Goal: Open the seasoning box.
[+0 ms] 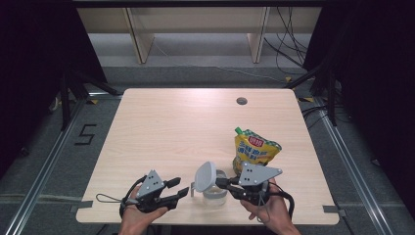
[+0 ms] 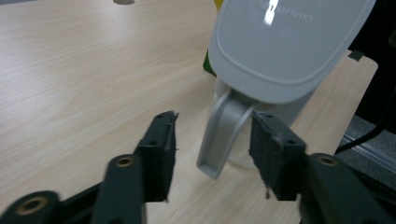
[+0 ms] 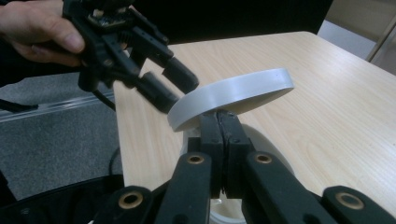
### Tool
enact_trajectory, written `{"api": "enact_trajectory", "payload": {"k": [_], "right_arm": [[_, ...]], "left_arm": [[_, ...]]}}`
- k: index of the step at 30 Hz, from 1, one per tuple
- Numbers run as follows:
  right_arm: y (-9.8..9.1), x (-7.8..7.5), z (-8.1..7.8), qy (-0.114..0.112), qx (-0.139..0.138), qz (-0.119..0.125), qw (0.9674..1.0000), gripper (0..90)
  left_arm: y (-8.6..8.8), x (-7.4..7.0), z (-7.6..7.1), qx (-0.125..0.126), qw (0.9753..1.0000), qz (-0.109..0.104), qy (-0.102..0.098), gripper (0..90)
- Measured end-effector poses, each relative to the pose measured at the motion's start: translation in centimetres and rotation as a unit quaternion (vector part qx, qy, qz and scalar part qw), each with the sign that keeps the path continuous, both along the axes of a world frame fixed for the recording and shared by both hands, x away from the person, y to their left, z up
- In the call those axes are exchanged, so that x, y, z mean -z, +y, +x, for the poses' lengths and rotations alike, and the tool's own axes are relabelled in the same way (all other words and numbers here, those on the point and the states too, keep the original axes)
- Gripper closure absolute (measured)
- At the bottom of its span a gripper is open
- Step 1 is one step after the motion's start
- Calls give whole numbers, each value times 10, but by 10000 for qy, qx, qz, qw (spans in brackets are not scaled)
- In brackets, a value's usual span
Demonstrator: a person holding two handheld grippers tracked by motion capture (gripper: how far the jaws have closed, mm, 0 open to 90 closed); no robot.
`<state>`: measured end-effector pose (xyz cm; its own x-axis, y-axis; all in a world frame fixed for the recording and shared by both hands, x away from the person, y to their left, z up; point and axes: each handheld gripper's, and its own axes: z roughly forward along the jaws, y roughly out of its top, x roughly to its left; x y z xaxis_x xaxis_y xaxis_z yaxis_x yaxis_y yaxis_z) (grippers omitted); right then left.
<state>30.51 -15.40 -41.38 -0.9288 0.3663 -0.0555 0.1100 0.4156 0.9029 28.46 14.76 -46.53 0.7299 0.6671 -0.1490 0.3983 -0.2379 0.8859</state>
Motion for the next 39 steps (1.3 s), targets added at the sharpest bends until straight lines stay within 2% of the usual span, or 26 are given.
{"api": "enact_trajectory", "payload": {"k": [1,2,6,8,13,16,17,20,21,22,24,25,27,28,32,35,37,38,39], "right_arm": [[0,-1,1,-75,-54,-73,9999,900],[3,-1,-1,5,-11,-18,10000,900],[10,-3,-2,-82,-68,-42,9999,900],[14,-5,-3,-128,-77,-35,9999,900],[23,-7,-5,-191,-158,-112,9996,900],[27,-8,-6,-312,-218,-178,9991,900],[28,-8,-6,-386,-222,-190,9988,900],[27,-9,-7,-324,-229,-200,9990,897],[26,-9,-6,-317,-175,-172,9992,891],[24,-10,-5,-333,-159,-145,9992,883],[19,-9,-4,-348,-137,-149,9992,857],[16,-9,-4,-280,-65,-130,9995,846],[8,-7,-3,-315,12,-110,9994,811],[2,-6,-3,-326,49,-120,9994,796],[-26,3,-4,-282,412,-113,9987,758],[-49,11,-3,-93,661,-145,9977,732],[-59,16,-5,0,764,-109,9970,718],[-65,17,-6,38,860,-128,9962,706],[-70,19,-6,54,903,-104,9958,702]], "left_arm": [[2,2,-1,17,10000,15,8,450],[4,5,-3,2,10000,62,29,433],[8,12,-6,-169,9997,143,115,368],[10,14,-6,-164,9997,141,108,341],[9,15,-9,-194,9996,174,118,308],[8,18,-10,-123,9996,205,126,295],[9,18,-10,-117,9995,289,107,292],[9,20,-11,-119,9996,245,121,282],[11,19,-10,-114,9994,312,72,279],[11,20,-11,-176,9994,259,126,265],[11,22,-11,-258,9994,203,118,257],[11,23,-11,-282,9993,205,115,257],[13,25,-10,-321,9985,420,107,255],[12,26,-10,-342,9986,377,126,250],[10,29,-11,-413,9980,459,164,238],[9,30,-11,-471,9980,369,197,225],[10,30,-10,-425,9980,448,131,224],[12,30,-10,-415,9970,649,107,223],[11,30,-10,-447,9971,605,138,220]]}}
